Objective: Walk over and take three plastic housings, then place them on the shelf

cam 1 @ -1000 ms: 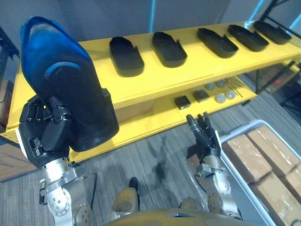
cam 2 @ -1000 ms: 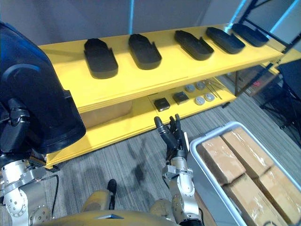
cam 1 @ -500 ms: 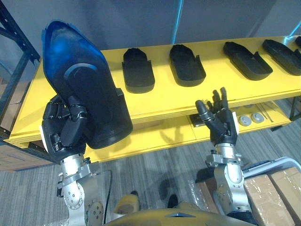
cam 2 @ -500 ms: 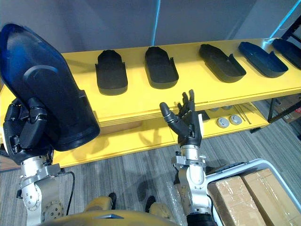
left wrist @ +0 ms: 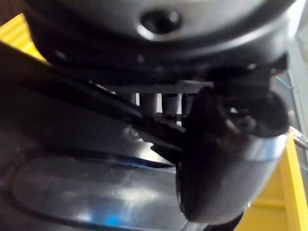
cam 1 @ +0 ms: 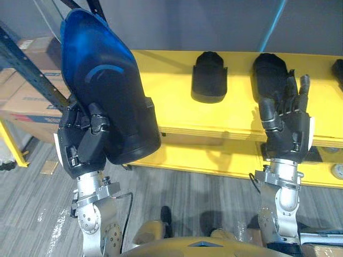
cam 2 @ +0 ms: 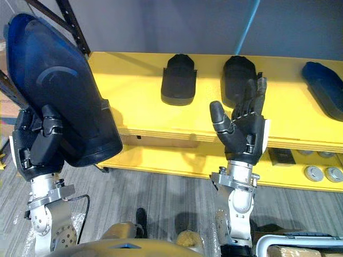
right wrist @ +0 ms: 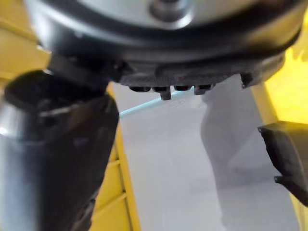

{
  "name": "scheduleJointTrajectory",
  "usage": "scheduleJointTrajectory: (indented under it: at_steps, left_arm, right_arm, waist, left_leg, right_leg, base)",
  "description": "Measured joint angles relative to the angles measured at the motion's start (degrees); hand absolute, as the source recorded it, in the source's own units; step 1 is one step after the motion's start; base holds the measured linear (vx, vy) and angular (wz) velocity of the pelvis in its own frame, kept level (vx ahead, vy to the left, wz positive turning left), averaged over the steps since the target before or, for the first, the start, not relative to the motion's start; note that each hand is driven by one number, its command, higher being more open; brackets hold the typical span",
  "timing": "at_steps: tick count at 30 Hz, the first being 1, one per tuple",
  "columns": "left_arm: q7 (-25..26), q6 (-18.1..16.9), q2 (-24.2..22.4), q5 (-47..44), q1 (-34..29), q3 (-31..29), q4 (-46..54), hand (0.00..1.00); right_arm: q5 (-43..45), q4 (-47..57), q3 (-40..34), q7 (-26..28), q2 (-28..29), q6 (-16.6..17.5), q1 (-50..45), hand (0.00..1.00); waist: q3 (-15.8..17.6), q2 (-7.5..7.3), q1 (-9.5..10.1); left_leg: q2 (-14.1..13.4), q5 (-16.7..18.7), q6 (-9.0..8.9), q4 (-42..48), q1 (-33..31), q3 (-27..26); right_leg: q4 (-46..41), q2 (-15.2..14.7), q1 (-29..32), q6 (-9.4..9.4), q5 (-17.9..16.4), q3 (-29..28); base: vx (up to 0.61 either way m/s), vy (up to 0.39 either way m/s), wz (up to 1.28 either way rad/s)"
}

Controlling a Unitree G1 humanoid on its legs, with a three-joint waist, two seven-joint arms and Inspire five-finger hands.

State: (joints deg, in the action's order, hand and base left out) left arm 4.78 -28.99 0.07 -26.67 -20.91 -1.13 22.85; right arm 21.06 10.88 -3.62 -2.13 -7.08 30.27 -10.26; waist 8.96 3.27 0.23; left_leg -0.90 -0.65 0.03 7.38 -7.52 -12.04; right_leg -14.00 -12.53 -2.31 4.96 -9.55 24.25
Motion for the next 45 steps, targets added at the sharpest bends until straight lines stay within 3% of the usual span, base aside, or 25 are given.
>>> scheduleJointTrajectory:
  at_steps: [3, 7, 8, 10, 12, 14, 16, 20, 23, 26, 29, 30, 33, 34, 35, 36, 37, 39, 40, 44, 45]
  left_arm:
    - [-2.1, 0.17, 0.37, 0.23, 0.01, -0.38, -0.15, 0.0]
    - [-7.27, 2.38, 1.06, 1.05, 1.16, -0.19, -0.37, 0.0]
    - [-8.18, 3.11, 1.55, 2.98, 1.79, -0.2, -0.71, 0.0]
    - [-9.54, 4.01, 3.38, 5.09, 2.58, -0.39, -1.86, 0.0]
    - [-10.18, 4.96, 5.33, 5.11, 2.71, -0.67, -2.47, 0.0]
    - [-10.49, 6.37, 6.81, 4.71, 4.0, 0.25, -3.18, 0.0]
    - [-9.96, 6.72, 6.81, 4.42, 5.24, 1.5, -4.52, 0.0]
    - [-7.96, 7.06, 6.69, 1.71, 7.46, 4.76, -7.17, 0.0]
    - [-7.98, 8.07, 5.78, -0.77, 6.67, 4.72, -8.67, 0.0]
    - [-7.94, 8.13, 4.67, -2.24, 4.49, 4.74, -9.04, 0.0]
    - [-7.82, 8.3, 4.32, -2.14, 2.1, 4.76, -9.62, 0.0]
    - [-7.8, 8.31, 4.3, -2.09, 1.42, 4.58, -10.55, 0.0]
    - [-7.54, 8.56, 4.14, -1.99, -0.85, 4.48, -11.97, 0.0]
    - [-7.49, 8.76, 4.03, -1.99, -1.78, 4.47, -12.26, 0.0]
    - [-7.6, 8.76, 3.95, -1.99, -2.5, 4.46, -12.95, 0.0]
    - [-7.82, 8.76, 3.76, -2.0, -2.6, 4.46, -13.5, 0.0]
    - [-7.83, 8.76, 3.28, -1.97, -2.93, 4.24, -13.81, 0.0]
    - [-7.88, 8.75, 2.66, -1.88, -3.47, 3.62, -13.8, 0.0]
    - [-7.97, 8.75, 2.07, -1.62, -3.51, 2.99, -13.83, 0.0]
    - [-7.43, 8.91, 2.73, 0.52, -1.35, 0.52, -13.76, 0.0]
    - [-7.44, 9.02, 3.07, 0.49, -1.05, 0.32, -13.77, 0.0]
  right_arm:
    - [3.4, -3.65, 1.05, -0.55, 1.44, -0.19, 0.13, 1.0]
    - [3.83, -7.79, 0.79, -6.09, 5.04, -0.17, -0.19, 1.0]
    - [2.49, -9.47, 0.81, -7.7, 5.6, -0.23, -0.34, 1.0]
    - [-0.34, -10.92, 1.04, -9.0, 6.0, -0.81, -0.7, 1.0]
    - [-2.24, -10.92, 2.39, -9.1, 6.19, -1.27, -0.87, 1.0]
    - [-2.83, -10.66, 2.16, -9.15, 6.24, -1.32, -2.54, 1.0]
    - [-3.02, -10.66, 1.12, -9.73, 6.26, -1.77, -4.09, 1.0]
    - [-7.25, -12.28, -1.93, -12.04, 6.21, -3.82, -6.57, 1.0]
    - [-8.26, -15.68, -2.64, -12.71, 6.21, -3.89, -7.57, 1.0]
    - [-9.46, -16.3, -2.4, -13.12, 6.19, -3.83, -8.37, 1.0]
    - [-9.23, -16.37, -1.55, -12.4, 6.17, -3.49, -8.87, 1.0]
    - [-9.01, -16.86, -0.64, -12.26, 5.97, -3.4, -8.91, 1.0]
    - [-9.03, -17.28, 1.19, -11.05, 4.53, -3.15, -8.87, 1.0]
    - [-9.04, -17.22, 1.83, -10.32, 4.56, -3.01, -8.67, 1.0]
    - [-9.03, -17.22, 2.12, -10.09, 4.56, -2.79, -8.78, 1.0]
    - [-9.03, -17.22, 2.07, -10.08, 4.44, -2.4, -8.9, 1.0]
    - [-9.03, -17.24, 2.06, -10.04, 3.87, -1.6, -8.74, 1.0]
    - [-8.98, -17.18, 1.96, -9.77, 2.39, -0.57, -8.52, 1.0]
    - [-8.86, -17.29, 1.67, -9.74, 1.54, -0.24, -8.38, 1.0]
    - [-8.99, -18.57, 1.72, -10.36, 3.49, -0.09, -7.09, 1.0]
    - [-9.01, -19.25, 1.98, -10.75, 3.98, -0.09, -6.55, 1.0]
  waist:
    - [-0.08, 0.2, -0.43]
    - [-0.45, 0.85, -2.12]
    - [-0.44, 0.84, -2.02]
    - [-0.36, 0.86, -1.67]
    - [-0.36, 0.77, -2.14]
    - [-0.37, 0.56, -2.92]
    - [-0.37, 0.56, -3.86]
    - [-0.19, 0.48, -4.56]
    - [-0.01, 0.33, -4.99]
    - [0.33, 0.13, -4.87]
    - [1.17, -0.28, -4.59]
    - [1.65, -0.66, -3.79]
    - [1.84, -0.96, -2.94]
    - [2.2, -1.41, -2.84]
    - [2.21, -1.38, -3.0]
    - [2.16, -1.31, -3.22]
    - [2.14, -1.27, -3.34]
    - [1.68, -0.48, -3.37]
    - [1.02, 0.6, -3.63]
    - [1.14, 0.11, -3.92]
    - [1.3, -0.35, -3.92]
  left_leg:
    - [1.82, 0.74, 1.32, 0.22, 0.93, -1.45]
    - [5.13, -0.03, 2.73, -1.95, 2.3, -1.6]
    - [5.69, -0.13, 3.5, -2.78, 2.72, -2.25]
    - [5.75, -0.21, 4.06, -4.59, 3.76, -3.76]
    - [5.53, 0.15, 4.59, -5.75, 3.95, -4.4]
    - [4.98, 0.06, 4.6, -7.42, 3.81, -3.9]
    - [4.87, -1.93, 4.34, -8.68, 3.74, -3.39]
    - [4.85, -4.11, 5.18, -9.69, 1.86, -2.58]
    - [4.4, -4.16, 5.19, -9.58, 3.1, -2.56]
    - [3.81, -3.1, 3.82, -9.05, 5.12, -3.19]
    - [2.37, 1.4, 2.62, -0.51, 3.42, -3.32]
    - [1.45, 2.59, 1.41, 4.03, 2.23, -2.85]
    - [0.8, 2.17, -0.5, 9.96, -1.11, -1.14]
    - [-1.48, 5.07, 1.33, 15.06, -2.86, -0.97]
    - [-5.25, 6.2, 0.42, 17.86, -2.96, -0.39]
    - [-6.81, 6.2, 0.13, 18.01, -2.7, 0.71]
    - [-8.57, 5.44, -0.66, 16.07, -1.62, 3.52]
    - [-10.39, 0.26, 0.38, 11.36, 0.44, 6.67]
    - [-9.56, -1.14, -1.98, 9.18, 1.74, 7.32]
    - [-6.8, 5.51, -7.33, 5.81, 2.67, 5.46]
    - [-6.42, 6.02, -7.31, 5.75, 2.78, 5.51]
  right_leg:
    - [-2.31, -2.53, 0.43, 1.6, -0.97, -0.99]
    - [-3.05, -5.72, 0.25, 4.16, 0.34, -1.01]
    - [-2.96, -6.32, 0.43, 3.94, 0.87, -1.01]
    - [-2.81, -6.12, 0.93, 1.67, 1.28, -0.76]
    - [-0.68, -4.54, 1.12, 0.74, 1.13, -2.45]
    - [3.79, 0.12, 0.71, 0.76, 1.12, -6.38]
    - [6.66, 1.96, 0.24, 0.05, 1.83, -8.93]
    - [8.18, 2.64, 1.2, 1.63, 3.77, -8.89]
    - [6.86, 2.75, 0.64, 1.18, 3.5, -9.25]
    - [6.74, 2.98, -0.98, 0.33, 2.76, -10.21]
    - [4.66, 2.8, -1.66, 0.0, -0.05, -10.69]
    - [3.98, 2.87, -1.84, -0.33, -0.9, -11.7]
    - [3.7, 2.14, -1.58, -0.4, -0.29, -12.94]
    - [3.26, 1.62, -1.02, -0.29, 0.58, -13.01]
    - [2.85, 1.28, -1.22, -0.28, 0.67, -13.57]
    - [2.69, 0.91, -1.26, -0.14, 0.75, -13.83]
    - [2.15, -0.23, -0.59, 0.16, 0.86, -15.01]
    - [2.1, -1.8, 0.72, 1.69, 1.12, -16.8]
    - [2.08, -2.68, 1.53, 3.79, 1.39, -17.69]
    - [3.16, -6.21, 1.78, 7.36, 3.56, -17.28]
    - [3.19, -6.74, 1.36, 7.54, 3.8, -16.95]
  base:
    - [-0.01, 0.11, -0.08]
    - [0.06, 0.158, 0.06]
    - [0.05, 0.119, -0.14]
    - [0.04, 0.084, -0.36]
    - [0.02, 0.019, -0.29]
    - [0.03, -0.055, 0.08]
    - [0.07, -0.061, 0.23]
    - [0.09, -0.044, 0.14]
    - [0.08, -0.072, -0.01]
    - [0.03, -0.066, -0.21]
    - [-0.01, -0.081, -0.15]
    - [-0.04, -0.064, -0.25]
    - [-0.03, -0.045, -0.3]
    - [0.01, 0.033, -0.19]
    - [0.01, 0.053, -0.2]
    - [0.03, 0.121, -0.23]
    - [0.03, 0.212, -0.31]
    - [0.03, 0.28, -0.36]
    - [0.03, 0.339, -0.12]
    - [-0.02, 0.342, 0.16]
    - [-0.06, 0.26, 0.28]
